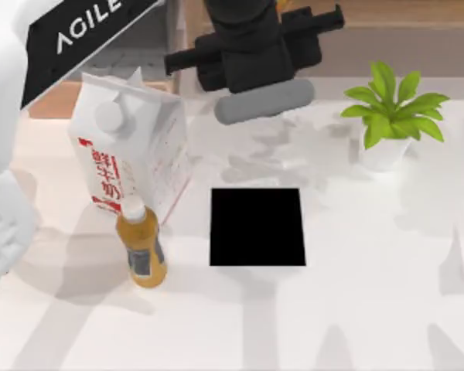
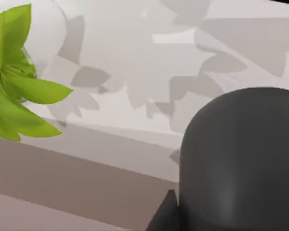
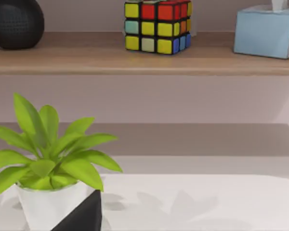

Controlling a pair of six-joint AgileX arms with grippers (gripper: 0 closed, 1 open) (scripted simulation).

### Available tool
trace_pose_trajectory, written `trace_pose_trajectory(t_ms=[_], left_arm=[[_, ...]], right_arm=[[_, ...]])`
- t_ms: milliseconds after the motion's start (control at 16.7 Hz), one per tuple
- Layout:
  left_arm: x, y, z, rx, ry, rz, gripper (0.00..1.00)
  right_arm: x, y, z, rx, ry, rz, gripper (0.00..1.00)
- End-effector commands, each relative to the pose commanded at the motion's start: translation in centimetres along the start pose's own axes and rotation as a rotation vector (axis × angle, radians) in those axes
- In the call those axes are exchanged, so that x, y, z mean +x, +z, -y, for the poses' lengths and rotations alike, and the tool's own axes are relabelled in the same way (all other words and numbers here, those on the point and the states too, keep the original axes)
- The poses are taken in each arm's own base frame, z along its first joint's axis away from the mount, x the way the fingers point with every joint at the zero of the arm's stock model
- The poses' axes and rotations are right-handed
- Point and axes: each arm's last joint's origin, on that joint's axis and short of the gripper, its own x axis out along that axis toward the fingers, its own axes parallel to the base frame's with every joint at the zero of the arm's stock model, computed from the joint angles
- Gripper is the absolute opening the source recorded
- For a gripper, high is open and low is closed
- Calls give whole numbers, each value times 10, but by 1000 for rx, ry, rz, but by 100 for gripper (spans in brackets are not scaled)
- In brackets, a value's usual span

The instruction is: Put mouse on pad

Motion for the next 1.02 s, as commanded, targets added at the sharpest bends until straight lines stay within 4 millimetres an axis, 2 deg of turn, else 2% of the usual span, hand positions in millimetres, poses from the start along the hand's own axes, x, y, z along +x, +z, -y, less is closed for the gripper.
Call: trace_pose_trajectory(t_ms=[120, 240, 360, 720, 1020], left_arm=[[37, 18, -8, 89, -71, 100, 0], [73, 31, -5, 133, -151, 203, 0], [97, 38, 1, 147, -207, 275, 0], [101, 38, 3, 146, -215, 285, 0], [98, 41, -6, 180, -190, 246, 0]], right_arm=[[0, 0, 0, 0, 0, 0, 100], [0, 0, 0, 0, 0, 0, 100], [0, 0, 0, 0, 0, 0, 100], [0, 0, 0, 0, 0, 0, 100], [0, 0, 0, 0, 0, 0, 100]])
